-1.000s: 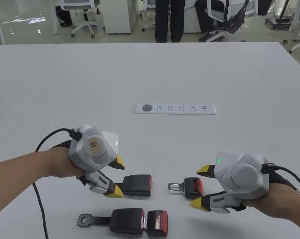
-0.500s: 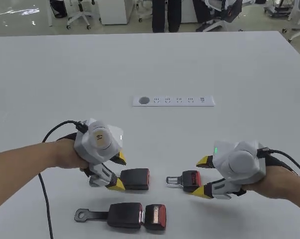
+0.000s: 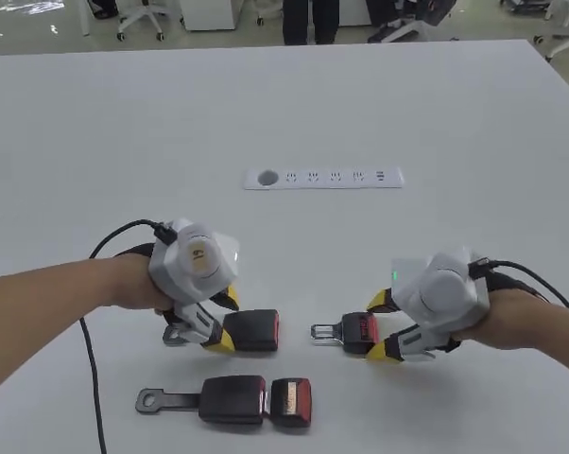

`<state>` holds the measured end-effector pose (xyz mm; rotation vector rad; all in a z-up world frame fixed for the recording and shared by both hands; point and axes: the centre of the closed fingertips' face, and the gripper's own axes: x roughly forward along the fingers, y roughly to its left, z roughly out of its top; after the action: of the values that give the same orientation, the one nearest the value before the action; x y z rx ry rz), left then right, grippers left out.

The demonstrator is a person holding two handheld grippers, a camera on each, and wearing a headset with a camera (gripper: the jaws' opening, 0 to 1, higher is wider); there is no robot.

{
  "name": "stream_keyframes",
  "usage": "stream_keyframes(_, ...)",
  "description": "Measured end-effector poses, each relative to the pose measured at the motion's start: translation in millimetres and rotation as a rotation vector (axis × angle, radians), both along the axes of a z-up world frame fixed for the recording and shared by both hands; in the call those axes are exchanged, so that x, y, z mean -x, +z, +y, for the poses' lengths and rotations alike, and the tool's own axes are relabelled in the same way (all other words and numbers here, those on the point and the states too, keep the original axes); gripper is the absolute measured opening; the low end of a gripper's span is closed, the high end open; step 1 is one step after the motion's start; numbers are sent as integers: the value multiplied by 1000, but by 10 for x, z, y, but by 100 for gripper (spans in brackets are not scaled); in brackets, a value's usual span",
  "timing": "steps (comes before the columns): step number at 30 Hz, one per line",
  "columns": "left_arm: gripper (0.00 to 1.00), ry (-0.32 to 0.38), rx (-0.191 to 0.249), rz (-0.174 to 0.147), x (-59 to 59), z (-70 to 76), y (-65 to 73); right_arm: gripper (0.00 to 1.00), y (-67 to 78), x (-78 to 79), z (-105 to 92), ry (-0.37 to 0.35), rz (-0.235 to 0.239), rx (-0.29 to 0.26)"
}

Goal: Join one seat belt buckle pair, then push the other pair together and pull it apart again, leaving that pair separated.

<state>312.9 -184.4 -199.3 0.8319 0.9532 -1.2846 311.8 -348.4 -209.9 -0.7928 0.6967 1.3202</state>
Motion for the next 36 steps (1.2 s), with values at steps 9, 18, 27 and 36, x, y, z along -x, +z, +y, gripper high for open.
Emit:
stream_keyframes(9, 32, -22, -17, 14, 37, 3, -83, 32, -9, -6, 3, 5, 5, -3)
stream_keyframes(18, 32, -23, -17, 24, 29, 11, -98, 31, 9, 8, 15, 6, 5, -2)
stream_keyframes(27, 32, -39, -20, 31, 24, 18, -116, 31, 11, 15, 16, 3, 7, 2)
stream_keyframes(36, 32, -35, -17, 36, 25, 18, -137, 31, 10, 21, 59, 3, 6, 0)
